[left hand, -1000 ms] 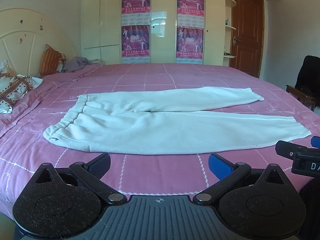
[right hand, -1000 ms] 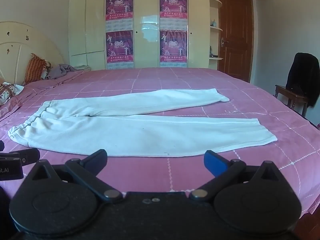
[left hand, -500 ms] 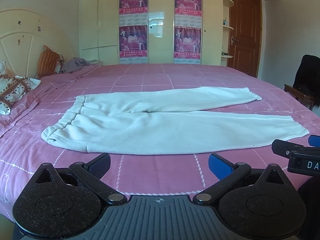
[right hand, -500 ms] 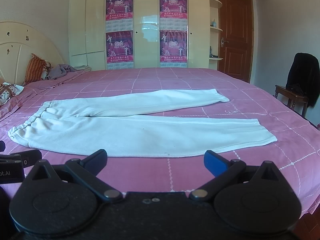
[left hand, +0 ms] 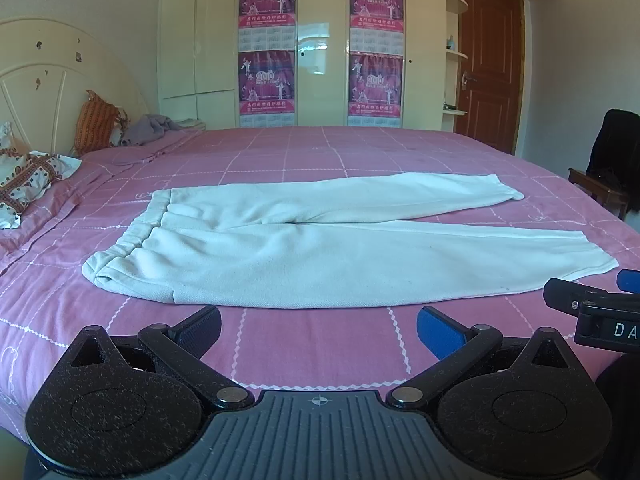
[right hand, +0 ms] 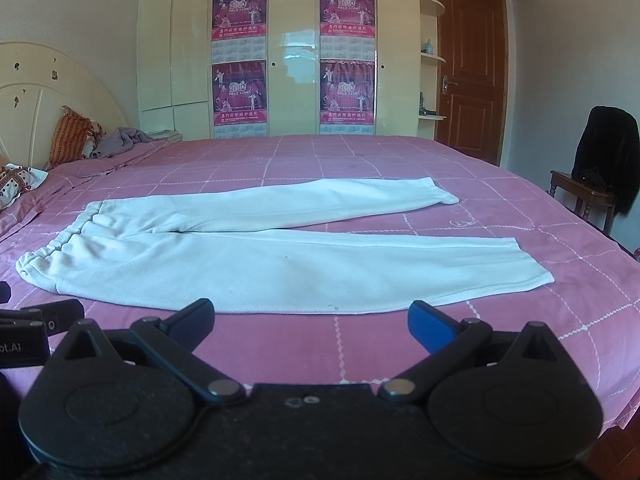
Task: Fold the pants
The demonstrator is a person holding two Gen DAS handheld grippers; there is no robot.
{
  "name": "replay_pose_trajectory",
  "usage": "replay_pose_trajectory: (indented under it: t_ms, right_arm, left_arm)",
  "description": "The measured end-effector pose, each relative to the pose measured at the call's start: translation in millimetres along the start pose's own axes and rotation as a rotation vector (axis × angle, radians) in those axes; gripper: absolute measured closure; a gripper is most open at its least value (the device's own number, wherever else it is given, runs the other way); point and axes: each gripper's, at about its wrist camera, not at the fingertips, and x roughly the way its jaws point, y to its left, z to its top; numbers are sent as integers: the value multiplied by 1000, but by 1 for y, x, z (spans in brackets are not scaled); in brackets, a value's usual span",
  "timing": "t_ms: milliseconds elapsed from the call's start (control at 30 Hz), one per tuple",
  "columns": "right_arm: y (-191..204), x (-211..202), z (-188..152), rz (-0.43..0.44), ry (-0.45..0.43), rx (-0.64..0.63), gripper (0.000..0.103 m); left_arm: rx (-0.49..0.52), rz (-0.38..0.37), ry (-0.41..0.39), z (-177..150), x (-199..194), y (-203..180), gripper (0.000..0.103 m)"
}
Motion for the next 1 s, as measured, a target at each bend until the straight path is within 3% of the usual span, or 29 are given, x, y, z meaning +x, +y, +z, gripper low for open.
replay_pose_trajectory:
  t_ms: [1000]
  right_arm:
    - [0,-1,1,-4,-3,-2,0]
  left_arm:
    - [5,-3,-6,-2,3,-1,0]
